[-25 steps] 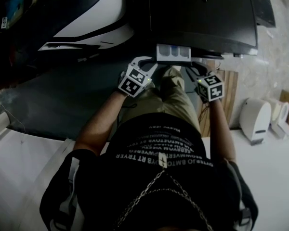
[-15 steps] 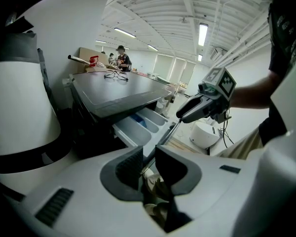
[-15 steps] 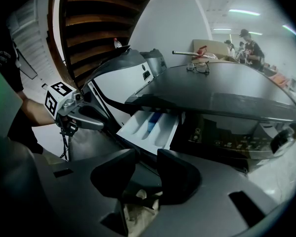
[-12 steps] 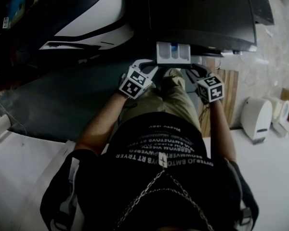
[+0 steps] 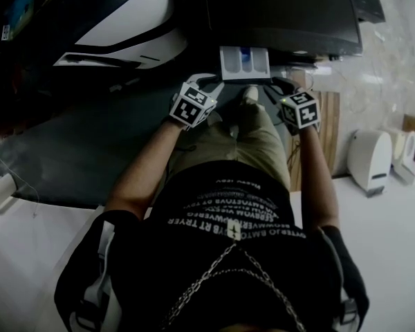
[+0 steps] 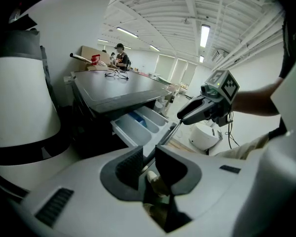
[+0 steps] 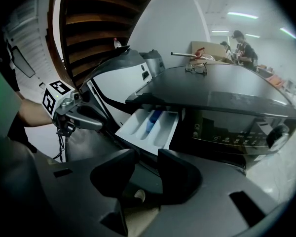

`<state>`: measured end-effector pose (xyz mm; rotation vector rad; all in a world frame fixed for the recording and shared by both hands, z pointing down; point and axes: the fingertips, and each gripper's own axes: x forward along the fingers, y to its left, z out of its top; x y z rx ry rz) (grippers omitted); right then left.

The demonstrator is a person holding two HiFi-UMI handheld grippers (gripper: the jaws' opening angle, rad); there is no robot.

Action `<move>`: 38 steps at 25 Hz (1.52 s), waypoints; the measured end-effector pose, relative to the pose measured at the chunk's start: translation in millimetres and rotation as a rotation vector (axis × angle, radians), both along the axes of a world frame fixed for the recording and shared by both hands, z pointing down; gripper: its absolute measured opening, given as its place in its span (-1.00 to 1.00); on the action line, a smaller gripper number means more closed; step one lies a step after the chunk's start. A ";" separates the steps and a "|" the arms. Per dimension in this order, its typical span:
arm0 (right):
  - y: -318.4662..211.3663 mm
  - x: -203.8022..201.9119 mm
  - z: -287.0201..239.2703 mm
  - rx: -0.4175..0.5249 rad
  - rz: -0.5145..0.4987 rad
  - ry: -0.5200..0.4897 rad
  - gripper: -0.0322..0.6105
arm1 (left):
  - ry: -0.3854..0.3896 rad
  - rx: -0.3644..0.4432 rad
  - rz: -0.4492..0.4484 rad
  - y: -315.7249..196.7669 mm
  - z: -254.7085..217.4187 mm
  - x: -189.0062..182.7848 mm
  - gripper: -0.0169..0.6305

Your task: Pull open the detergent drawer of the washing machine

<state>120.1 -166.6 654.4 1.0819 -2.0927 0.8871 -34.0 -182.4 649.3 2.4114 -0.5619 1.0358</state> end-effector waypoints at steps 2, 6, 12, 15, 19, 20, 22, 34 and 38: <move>2.1 0.7 1.4 -0.002 -0.001 0.001 -0.51 | 0.000 -0.006 -0.002 1.6 -0.3 0.6 -0.72; 10.6 -0.9 0.5 -0.031 -0.035 0.000 -0.51 | 0.015 -0.017 -0.024 8.2 0.2 0.9 -0.71; 30.0 2.1 9.4 -0.053 -0.091 0.001 -0.51 | 0.011 -0.010 -0.055 23.0 0.7 1.9 -0.71; 36.1 2.0 8.5 -0.055 -0.115 0.002 -0.51 | 0.007 -0.001 -0.077 29.3 0.7 1.2 -0.72; 38.9 1.1 3.6 -0.050 -0.099 -0.017 -0.51 | 0.004 0.020 -0.131 32.3 -0.6 1.9 -0.72; 38.9 2.0 6.5 -0.048 -0.100 -0.018 -0.51 | -0.001 0.026 -0.138 32.6 -0.8 2.7 -0.72; 39.8 4.6 9.4 -0.037 -0.092 -0.017 -0.51 | -0.006 0.030 -0.157 33.6 -2.1 3.1 -0.71; 56.0 31.5 -136.8 0.383 0.064 -0.100 -0.89 | 0.184 0.369 -0.337 62.4 -135.6 15.0 -0.93; 69.4 34.0 -211.5 0.527 0.038 -0.092 -0.89 | 0.251 0.486 -0.341 70.3 -214.0 18.8 -0.94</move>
